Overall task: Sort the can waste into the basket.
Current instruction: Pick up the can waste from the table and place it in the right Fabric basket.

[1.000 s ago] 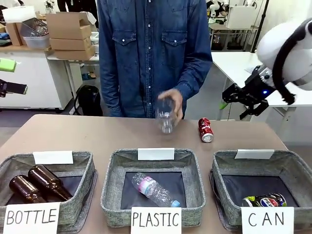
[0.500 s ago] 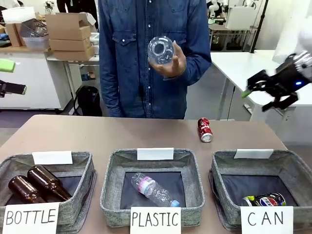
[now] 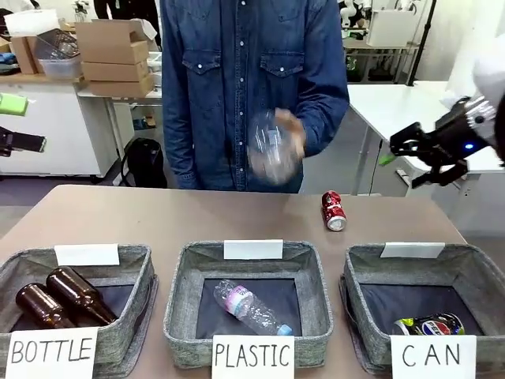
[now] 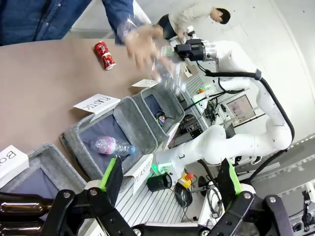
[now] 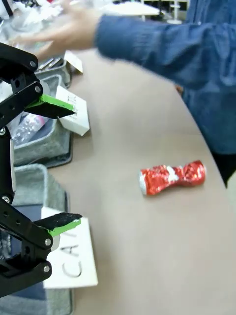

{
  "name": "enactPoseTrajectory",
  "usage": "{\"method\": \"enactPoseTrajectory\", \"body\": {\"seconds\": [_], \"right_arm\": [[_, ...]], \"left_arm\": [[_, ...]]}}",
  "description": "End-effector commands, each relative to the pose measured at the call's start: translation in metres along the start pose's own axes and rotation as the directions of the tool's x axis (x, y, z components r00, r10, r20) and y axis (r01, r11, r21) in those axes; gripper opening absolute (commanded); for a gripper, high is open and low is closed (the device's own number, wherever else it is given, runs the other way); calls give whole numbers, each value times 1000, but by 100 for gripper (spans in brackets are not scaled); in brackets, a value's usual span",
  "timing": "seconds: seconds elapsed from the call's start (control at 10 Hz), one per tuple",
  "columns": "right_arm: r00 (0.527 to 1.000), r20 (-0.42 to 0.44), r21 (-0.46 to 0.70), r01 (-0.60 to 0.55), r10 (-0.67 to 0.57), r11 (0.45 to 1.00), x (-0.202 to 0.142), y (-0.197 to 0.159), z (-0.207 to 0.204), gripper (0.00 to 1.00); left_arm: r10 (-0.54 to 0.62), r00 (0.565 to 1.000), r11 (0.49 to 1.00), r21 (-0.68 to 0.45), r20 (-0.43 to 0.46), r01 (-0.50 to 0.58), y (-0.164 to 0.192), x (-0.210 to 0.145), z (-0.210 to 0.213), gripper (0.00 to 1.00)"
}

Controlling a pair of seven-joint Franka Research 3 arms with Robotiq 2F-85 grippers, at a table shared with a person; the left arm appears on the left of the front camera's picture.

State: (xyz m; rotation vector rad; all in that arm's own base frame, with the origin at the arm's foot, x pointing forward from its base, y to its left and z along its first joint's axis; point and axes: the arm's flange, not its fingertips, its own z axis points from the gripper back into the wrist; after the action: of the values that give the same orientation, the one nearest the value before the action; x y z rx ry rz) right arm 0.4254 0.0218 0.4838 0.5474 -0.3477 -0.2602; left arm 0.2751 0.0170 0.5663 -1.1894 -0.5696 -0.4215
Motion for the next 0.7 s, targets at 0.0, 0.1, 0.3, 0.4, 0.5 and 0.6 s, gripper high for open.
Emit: {"method": "enactPoseTrajectory", "body": {"seconds": [0.0,0.1,0.3,0.4,0.5,0.6], "right_arm": [[999,-32,-14,-24,23,1000,22,9,-15,100],[999,-51,-74,-17,13,997,13,1,-1,100],[999,-13,-80,44,-46,996,-12,-23,35,100],[999,-2,-90,45,-45,995,-20,-30,43,100],[999,9,-73,50,-50,996,-25,-37,50,100],[998,17,-54,59,-58,997,-27,-42,55,100]], "left_arm": [[-14,1000,1000,-5,3,14,-1,1,-1,100],[-14,1000,1000,-5,3,14,-1,1,-1,100],[-14,1000,1000,-5,3,14,-1,1,-1,100],[-14,1000,1000,-5,3,14,-1,1,-1,100],[-14,1000,1000,-5,3,14,-1,1,-1,100],[-14,1000,1000,-5,3,14,-1,1,-1,100]]}}
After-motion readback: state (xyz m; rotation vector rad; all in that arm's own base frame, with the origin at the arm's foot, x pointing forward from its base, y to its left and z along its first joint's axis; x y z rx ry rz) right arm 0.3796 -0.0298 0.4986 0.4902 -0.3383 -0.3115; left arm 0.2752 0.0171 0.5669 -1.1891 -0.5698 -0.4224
